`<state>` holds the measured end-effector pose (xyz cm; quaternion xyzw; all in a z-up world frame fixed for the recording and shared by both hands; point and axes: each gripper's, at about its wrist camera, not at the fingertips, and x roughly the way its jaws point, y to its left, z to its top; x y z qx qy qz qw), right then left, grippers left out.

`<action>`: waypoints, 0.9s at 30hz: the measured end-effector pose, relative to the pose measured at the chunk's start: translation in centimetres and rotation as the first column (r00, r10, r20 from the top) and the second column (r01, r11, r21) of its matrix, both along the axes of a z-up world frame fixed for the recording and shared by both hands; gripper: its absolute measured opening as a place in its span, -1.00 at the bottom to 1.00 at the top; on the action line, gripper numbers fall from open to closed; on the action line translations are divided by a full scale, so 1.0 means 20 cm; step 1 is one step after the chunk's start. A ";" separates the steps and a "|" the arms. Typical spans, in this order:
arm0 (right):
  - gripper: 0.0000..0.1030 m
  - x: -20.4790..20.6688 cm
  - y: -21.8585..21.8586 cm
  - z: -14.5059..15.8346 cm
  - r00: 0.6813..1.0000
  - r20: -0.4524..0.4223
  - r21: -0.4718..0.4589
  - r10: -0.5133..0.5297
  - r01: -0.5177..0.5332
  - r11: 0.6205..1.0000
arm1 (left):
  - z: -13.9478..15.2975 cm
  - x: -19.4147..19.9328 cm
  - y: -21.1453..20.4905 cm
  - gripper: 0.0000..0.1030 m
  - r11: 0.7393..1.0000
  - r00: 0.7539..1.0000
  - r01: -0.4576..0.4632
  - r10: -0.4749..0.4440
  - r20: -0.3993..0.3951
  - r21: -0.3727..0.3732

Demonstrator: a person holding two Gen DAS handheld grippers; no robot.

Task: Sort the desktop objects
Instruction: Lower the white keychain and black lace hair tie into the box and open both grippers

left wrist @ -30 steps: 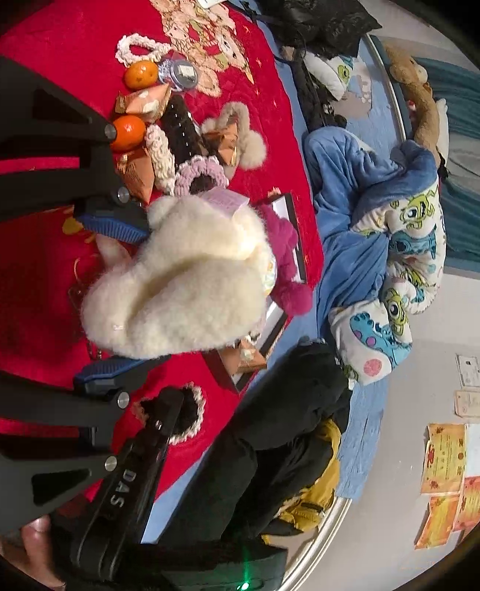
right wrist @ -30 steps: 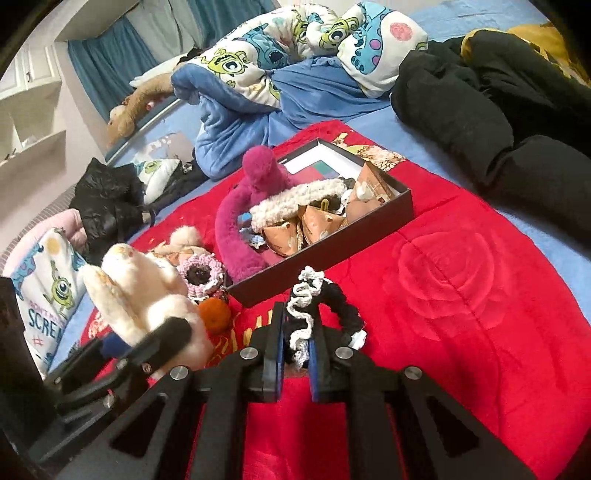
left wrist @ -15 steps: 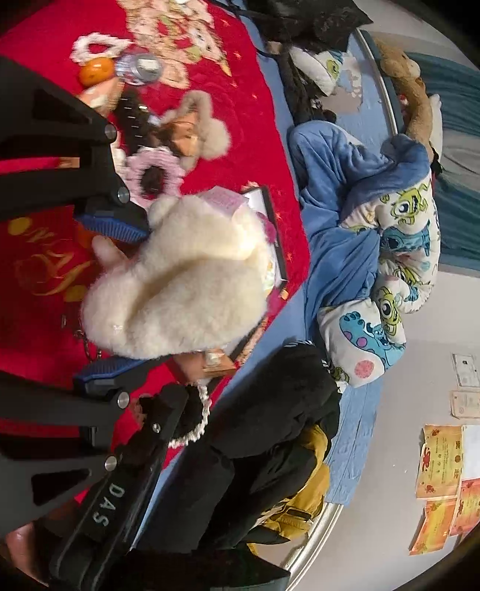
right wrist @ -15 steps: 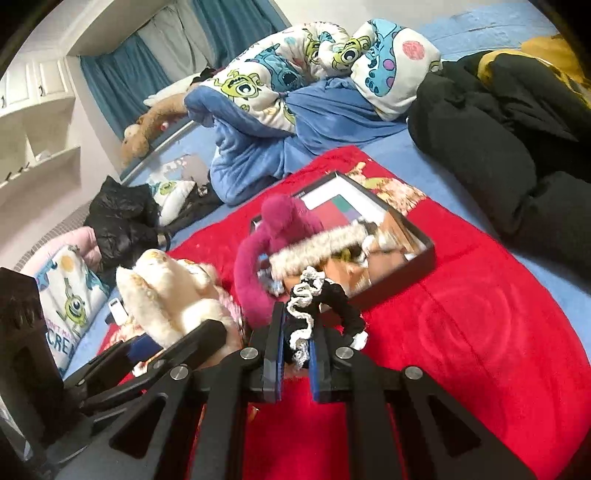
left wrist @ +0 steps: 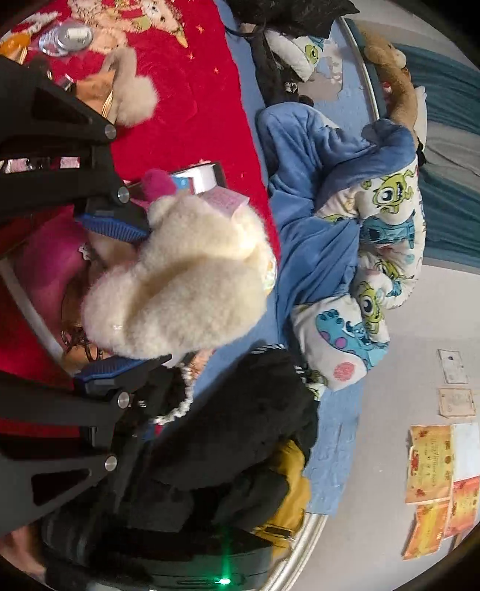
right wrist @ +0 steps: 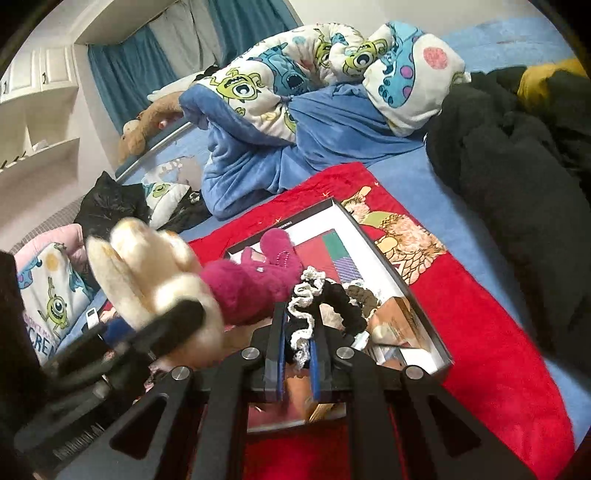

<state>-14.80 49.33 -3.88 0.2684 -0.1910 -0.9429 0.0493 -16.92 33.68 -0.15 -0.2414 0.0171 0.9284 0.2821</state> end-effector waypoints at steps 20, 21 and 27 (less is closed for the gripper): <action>-0.77 -0.02 -0.01 -0.17 1.000 -0.009 0.044 -0.010 0.011 0.999 | -0.20 0.02 -0.06 0.13 0.999 0.998 -0.045 0.045 -0.041 -0.013; -0.77 -0.02 -0.01 -0.17 1.000 -0.010 0.042 -0.010 0.011 0.999 | -0.20 0.02 -0.06 0.15 0.999 0.998 -0.046 0.046 -0.042 -0.014; -0.74 -0.01 0.00 -0.17 1.000 -0.016 0.038 -0.017 0.018 0.999 | -0.20 0.03 -0.05 0.17 0.999 0.998 -0.049 0.047 -0.051 -0.020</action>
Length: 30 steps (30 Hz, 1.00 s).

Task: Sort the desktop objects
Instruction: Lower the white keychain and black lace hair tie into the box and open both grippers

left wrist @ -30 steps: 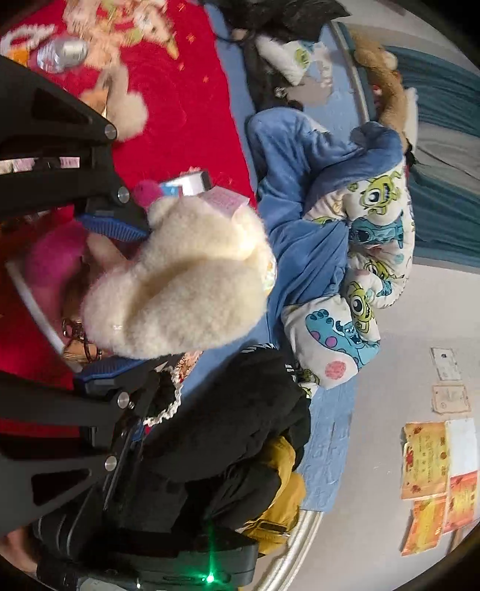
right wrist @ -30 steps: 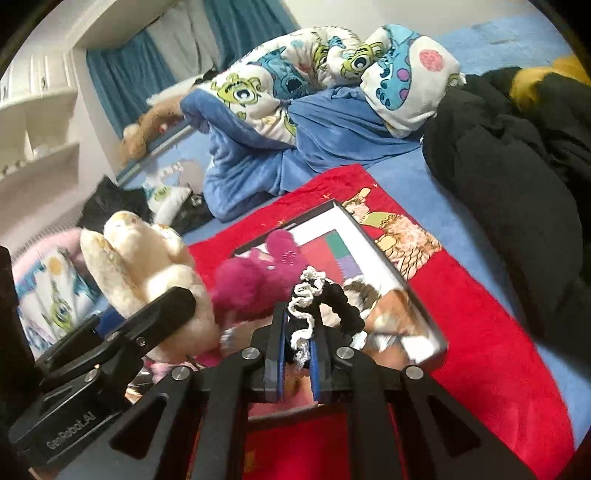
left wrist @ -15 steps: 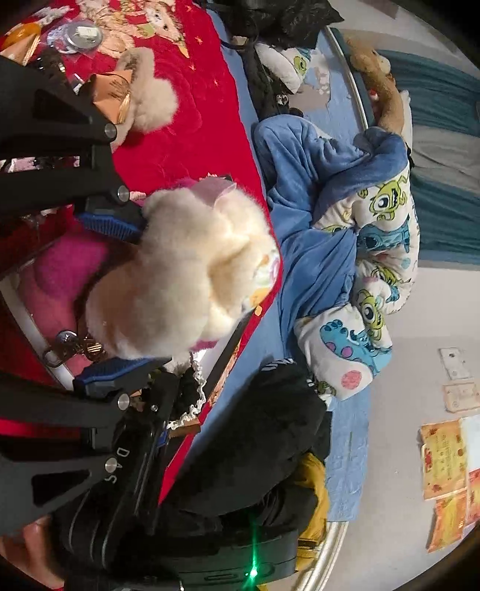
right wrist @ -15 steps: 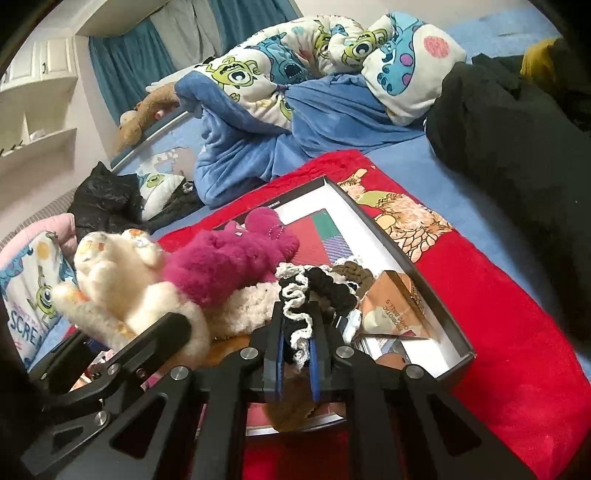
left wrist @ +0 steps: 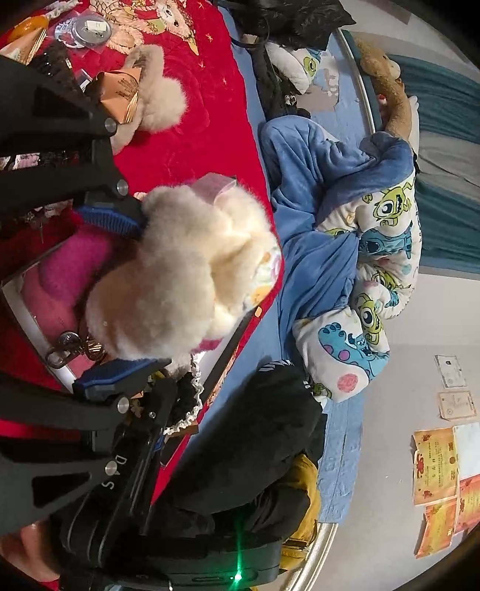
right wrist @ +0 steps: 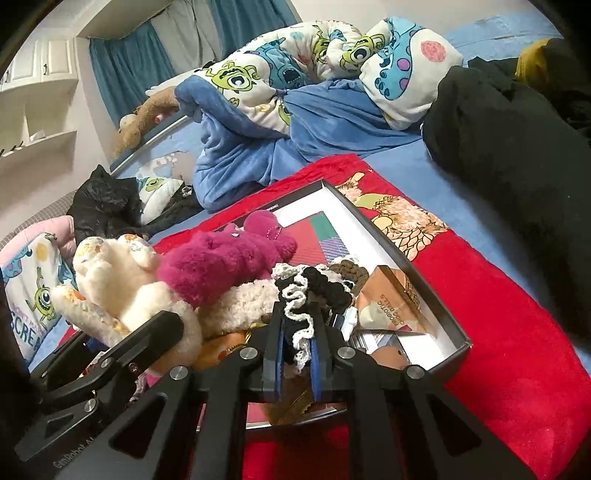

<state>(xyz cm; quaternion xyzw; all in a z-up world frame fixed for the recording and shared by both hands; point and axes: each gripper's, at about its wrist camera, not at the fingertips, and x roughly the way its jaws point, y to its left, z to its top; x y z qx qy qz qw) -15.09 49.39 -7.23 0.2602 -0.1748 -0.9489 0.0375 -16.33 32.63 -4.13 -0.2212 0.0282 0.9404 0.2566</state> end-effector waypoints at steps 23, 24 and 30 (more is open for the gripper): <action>1.00 0.10 0.11 0.05 0.987 -0.107 -0.078 -0.123 0.114 0.990 | 0.04 0.02 -0.03 1.00 0.998 0.999 0.028 -0.027 -0.024 0.063; 1.00 0.10 0.11 0.05 0.986 -0.109 -0.078 -0.125 0.116 0.990 | 0.04 0.02 -0.03 1.00 0.997 0.999 0.031 -0.029 -0.022 0.064; 1.00 0.12 0.10 0.06 0.982 -0.118 -0.064 -0.147 0.141 0.988 | 0.04 0.01 -0.03 1.00 0.997 0.999 0.036 -0.035 -0.014 0.064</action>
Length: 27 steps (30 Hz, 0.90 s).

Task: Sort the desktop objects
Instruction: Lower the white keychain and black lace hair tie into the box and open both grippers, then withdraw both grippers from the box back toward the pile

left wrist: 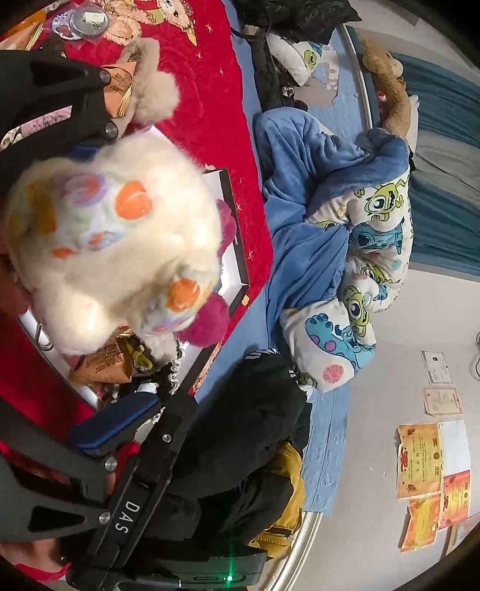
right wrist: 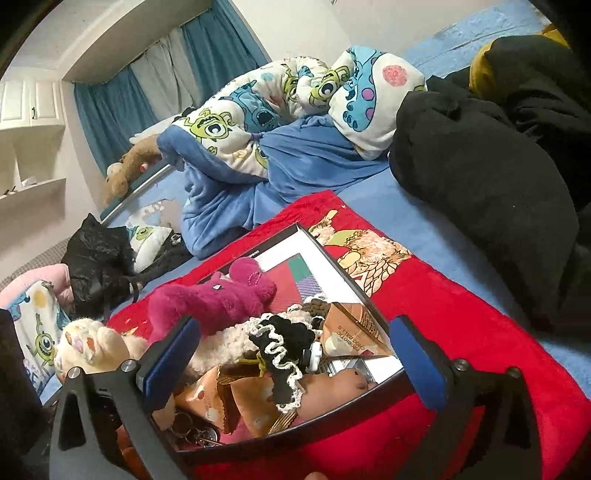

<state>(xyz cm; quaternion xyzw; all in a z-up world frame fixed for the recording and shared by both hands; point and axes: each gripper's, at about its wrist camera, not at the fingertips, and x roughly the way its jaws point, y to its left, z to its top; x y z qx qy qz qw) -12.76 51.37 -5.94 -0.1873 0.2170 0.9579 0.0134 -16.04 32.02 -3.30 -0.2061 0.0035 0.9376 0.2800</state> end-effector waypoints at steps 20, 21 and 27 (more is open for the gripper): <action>1.00 0.12 0.10 -0.02 0.993 -0.070 -0.098 -0.093 0.086 0.991 | 0.08 0.11 -0.05 1.00 0.999 0.998 0.016 -0.014 -0.060 0.035; 1.00 0.13 0.12 -0.03 0.992 -0.066 -0.118 -0.107 0.099 0.988 | 0.10 0.12 -0.07 1.00 0.999 0.998 0.016 -0.014 -0.059 0.048; 1.00 0.22 0.15 -0.06 0.987 -0.059 -0.165 -0.148 0.137 0.977 | 0.17 0.19 -0.26 1.00 0.996 1.000 0.008 -0.008 -0.002 0.091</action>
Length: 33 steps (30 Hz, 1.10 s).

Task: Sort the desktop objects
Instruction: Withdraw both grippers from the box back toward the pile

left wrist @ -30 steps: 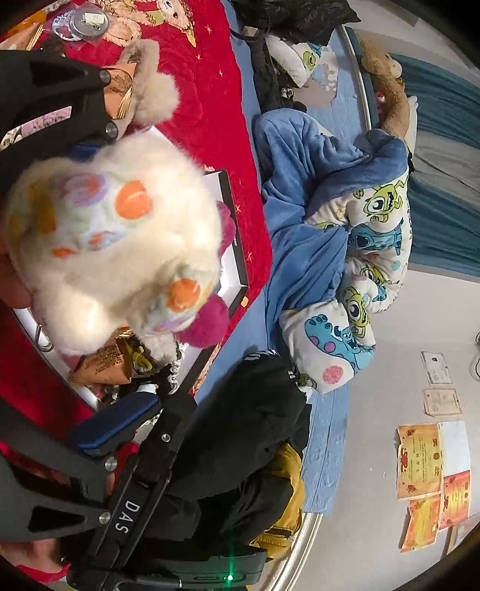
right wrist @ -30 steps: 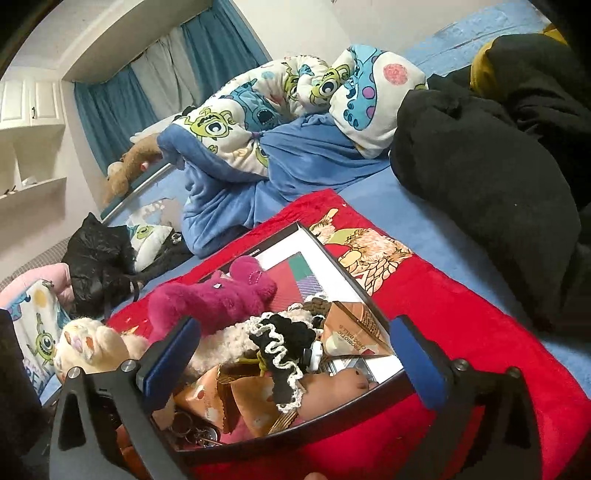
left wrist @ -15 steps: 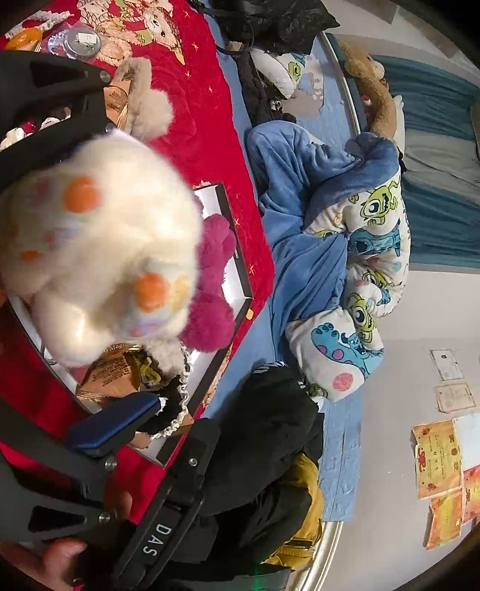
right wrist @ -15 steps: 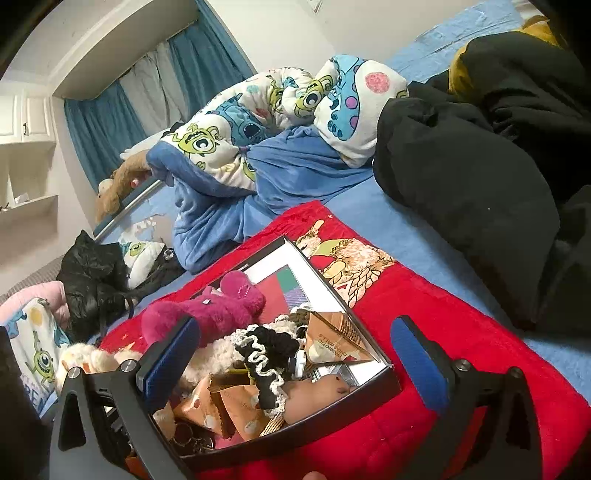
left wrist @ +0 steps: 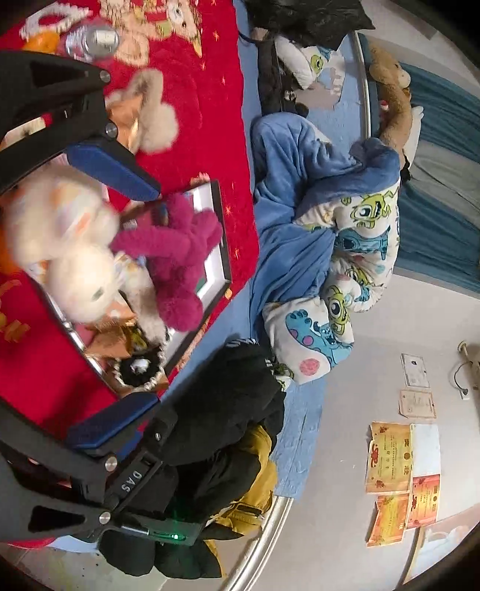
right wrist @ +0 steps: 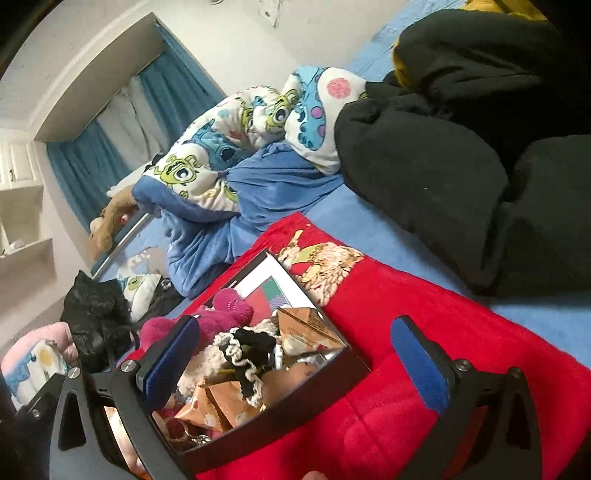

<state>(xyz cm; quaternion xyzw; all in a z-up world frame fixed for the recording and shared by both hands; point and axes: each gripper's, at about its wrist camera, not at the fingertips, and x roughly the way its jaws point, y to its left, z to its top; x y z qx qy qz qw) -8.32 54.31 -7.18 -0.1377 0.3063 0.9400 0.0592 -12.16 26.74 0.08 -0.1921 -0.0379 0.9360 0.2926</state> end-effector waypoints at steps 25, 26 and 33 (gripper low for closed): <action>1.00 0.35 -0.64 0.26 0.992 0.004 0.132 0.124 -0.124 0.983 | 0.45 0.47 -1.07 1.00 0.934 0.936 -0.353 0.353 0.014 0.058; 1.00 0.35 -0.69 0.29 0.990 -0.002 0.142 0.142 -0.140 0.980 | 0.45 0.48 -1.09 1.00 0.933 0.935 -0.356 0.355 0.016 0.059; 1.00 0.30 -1.13 0.46 0.960 -0.028 0.263 0.280 -0.263 0.928 | 0.52 0.48 -1.23 1.00 0.914 0.913 -0.407 0.407 -0.019 0.014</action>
